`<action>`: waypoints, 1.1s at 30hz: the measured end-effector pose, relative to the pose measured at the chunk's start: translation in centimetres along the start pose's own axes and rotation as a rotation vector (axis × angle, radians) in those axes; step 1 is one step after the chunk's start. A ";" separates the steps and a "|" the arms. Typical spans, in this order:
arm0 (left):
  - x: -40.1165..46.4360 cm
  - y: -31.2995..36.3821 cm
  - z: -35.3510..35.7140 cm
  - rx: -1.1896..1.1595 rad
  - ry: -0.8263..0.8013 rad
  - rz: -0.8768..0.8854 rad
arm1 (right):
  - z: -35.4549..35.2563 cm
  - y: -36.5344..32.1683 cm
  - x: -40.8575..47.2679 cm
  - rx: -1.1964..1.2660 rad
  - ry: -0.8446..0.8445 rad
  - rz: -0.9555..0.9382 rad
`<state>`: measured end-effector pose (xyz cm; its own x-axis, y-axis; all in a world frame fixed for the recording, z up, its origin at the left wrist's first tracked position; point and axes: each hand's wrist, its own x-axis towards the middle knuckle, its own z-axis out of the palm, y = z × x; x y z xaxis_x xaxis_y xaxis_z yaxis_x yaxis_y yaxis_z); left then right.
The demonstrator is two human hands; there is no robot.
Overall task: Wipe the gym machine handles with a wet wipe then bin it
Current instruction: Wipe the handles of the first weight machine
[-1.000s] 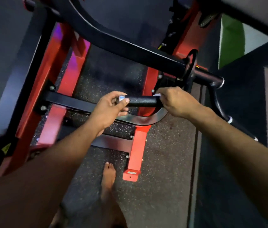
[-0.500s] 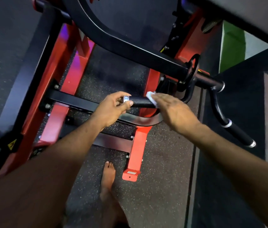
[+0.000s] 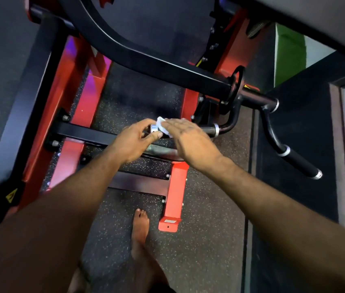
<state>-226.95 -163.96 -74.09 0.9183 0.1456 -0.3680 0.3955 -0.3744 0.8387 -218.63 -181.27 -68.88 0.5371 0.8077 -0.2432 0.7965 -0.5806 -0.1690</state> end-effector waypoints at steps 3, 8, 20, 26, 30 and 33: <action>-0.2 0.6 -0.2 0.057 0.002 -0.024 | -0.9 3.6 -2.3 -0.006 0.023 0.099; -0.5 1.2 -0.1 0.038 0.025 -0.021 | -1.0 5.7 -4.5 -0.084 0.154 0.204; -0.5 0.5 0.7 0.052 0.075 -0.001 | -1.5 -3.0 4.2 0.083 -0.073 0.335; -0.6 0.8 0.1 0.096 0.045 0.021 | 1.5 1.1 -2.7 0.001 0.282 0.167; -0.6 0.9 -0.1 0.106 0.022 0.004 | 1.4 5.0 -5.4 0.033 0.495 0.286; -0.5 1.0 -0.1 0.126 0.018 0.002 | 2.6 4.4 -5.2 0.061 0.578 0.335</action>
<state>-227.03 -164.33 -73.07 0.9195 0.1607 -0.3588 0.3900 -0.4863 0.7819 -218.59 -188.27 -70.86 0.8285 0.4983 0.2555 0.5527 -0.8007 -0.2308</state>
